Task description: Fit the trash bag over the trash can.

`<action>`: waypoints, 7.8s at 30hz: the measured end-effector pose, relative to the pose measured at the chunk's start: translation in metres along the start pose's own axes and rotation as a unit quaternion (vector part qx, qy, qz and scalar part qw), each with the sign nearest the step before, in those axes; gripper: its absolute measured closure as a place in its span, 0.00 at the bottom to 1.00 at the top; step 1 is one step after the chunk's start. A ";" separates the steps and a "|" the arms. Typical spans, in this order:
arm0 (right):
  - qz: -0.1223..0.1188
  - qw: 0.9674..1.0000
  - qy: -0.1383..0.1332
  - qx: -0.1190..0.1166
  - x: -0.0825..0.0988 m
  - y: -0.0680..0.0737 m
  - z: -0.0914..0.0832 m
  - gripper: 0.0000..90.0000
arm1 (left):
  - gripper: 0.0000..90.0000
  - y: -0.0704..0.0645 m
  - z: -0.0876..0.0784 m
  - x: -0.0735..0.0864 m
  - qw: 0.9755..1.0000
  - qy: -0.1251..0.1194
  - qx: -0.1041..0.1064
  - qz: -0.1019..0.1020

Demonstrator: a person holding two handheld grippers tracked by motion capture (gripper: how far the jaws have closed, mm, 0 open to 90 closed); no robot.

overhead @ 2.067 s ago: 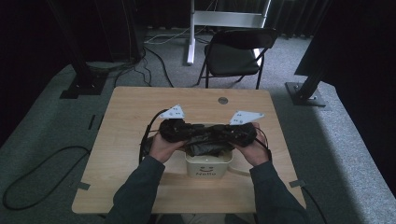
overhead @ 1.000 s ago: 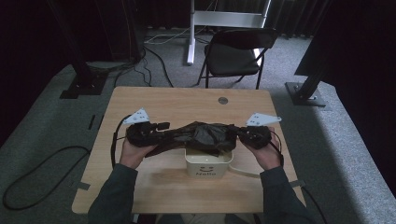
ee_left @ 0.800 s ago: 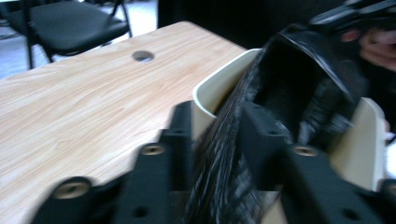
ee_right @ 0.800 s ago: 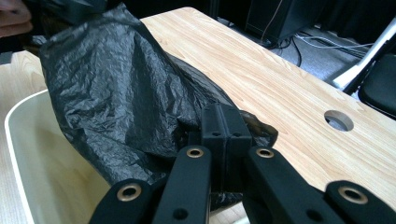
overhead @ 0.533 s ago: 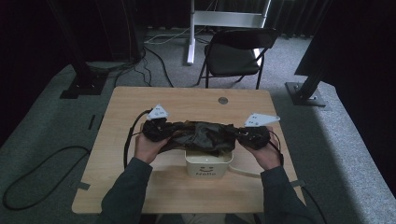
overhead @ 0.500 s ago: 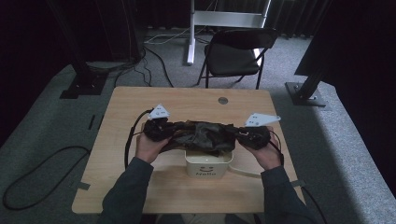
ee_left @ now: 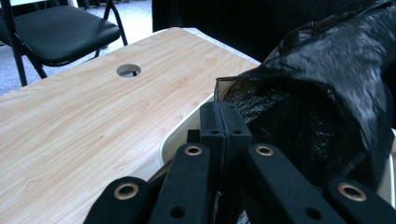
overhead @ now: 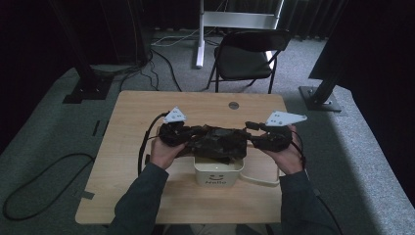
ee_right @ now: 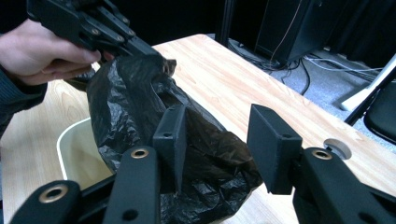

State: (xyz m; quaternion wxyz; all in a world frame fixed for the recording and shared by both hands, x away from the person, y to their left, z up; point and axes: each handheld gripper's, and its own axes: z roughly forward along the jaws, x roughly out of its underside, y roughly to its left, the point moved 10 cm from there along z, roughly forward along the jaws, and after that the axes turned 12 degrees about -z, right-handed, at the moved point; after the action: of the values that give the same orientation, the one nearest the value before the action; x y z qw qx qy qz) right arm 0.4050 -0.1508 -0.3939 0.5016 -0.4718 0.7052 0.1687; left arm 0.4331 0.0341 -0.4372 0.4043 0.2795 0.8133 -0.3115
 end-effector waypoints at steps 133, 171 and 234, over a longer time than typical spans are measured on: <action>0.070 0.996 0.047 0.035 0.044 -0.012 0.014 0.97 | 1.00 0.050 -0.040 0.083 0.995 0.048 -0.067 -0.064; 0.064 0.997 0.033 0.019 0.053 -0.007 -0.015 0.56 | 1.00 0.088 -0.062 0.074 0.989 0.024 -0.104 -0.099; 0.095 0.987 0.128 0.030 0.057 -0.026 0.043 0.94 | 0.80 0.074 -0.057 0.059 0.993 0.007 -0.083 -0.085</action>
State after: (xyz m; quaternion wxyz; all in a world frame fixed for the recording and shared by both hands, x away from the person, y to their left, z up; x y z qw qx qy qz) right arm 0.4476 -0.1613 -0.4559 0.4023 -0.4054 0.8100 0.1327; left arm 0.4272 0.1354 -0.4796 0.3928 0.1766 0.8599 -0.2740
